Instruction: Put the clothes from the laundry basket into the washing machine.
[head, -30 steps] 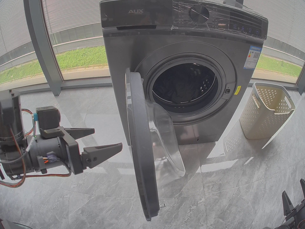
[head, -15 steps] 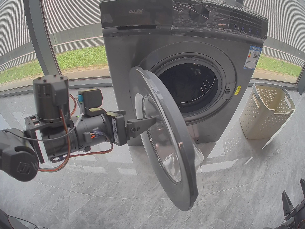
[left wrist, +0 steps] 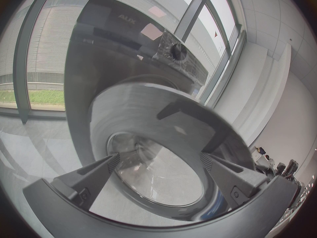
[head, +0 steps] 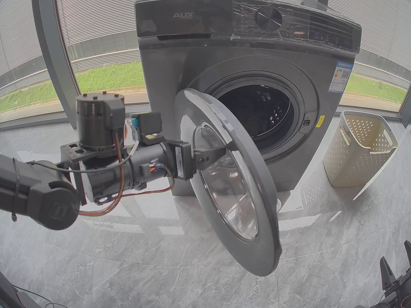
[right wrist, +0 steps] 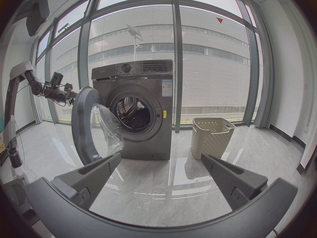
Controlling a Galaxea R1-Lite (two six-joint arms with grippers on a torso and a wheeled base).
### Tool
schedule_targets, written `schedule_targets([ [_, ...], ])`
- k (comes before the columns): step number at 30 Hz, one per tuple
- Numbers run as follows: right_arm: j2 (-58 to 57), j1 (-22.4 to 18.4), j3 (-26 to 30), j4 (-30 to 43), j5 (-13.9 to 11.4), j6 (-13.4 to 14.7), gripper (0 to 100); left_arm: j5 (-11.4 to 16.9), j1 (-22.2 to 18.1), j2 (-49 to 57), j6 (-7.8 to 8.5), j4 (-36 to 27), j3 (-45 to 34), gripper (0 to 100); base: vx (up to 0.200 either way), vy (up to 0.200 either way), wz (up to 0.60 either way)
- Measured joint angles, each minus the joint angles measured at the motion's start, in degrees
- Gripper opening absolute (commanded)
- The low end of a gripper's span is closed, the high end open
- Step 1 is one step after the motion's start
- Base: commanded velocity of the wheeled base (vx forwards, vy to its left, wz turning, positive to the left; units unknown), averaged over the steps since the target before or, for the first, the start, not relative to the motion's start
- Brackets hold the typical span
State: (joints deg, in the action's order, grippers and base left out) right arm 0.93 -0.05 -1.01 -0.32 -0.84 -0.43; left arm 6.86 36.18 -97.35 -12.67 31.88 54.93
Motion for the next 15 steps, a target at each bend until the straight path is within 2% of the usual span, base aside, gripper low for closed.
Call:
schedule_targets([
  [6,0.0,0.0,0.0,0.0,0.0,0.0,100,-2.0,0.8,-3.9,-0.38,0.2,5.3,100,0.000,0.000,0.00],
  [15,0.0,0.0,0.0,0.0,0.0,0.0,100,-2.1,1.1,-6.8,-0.27,-0.5,8.9,100,0.000,0.000,0.00],
])
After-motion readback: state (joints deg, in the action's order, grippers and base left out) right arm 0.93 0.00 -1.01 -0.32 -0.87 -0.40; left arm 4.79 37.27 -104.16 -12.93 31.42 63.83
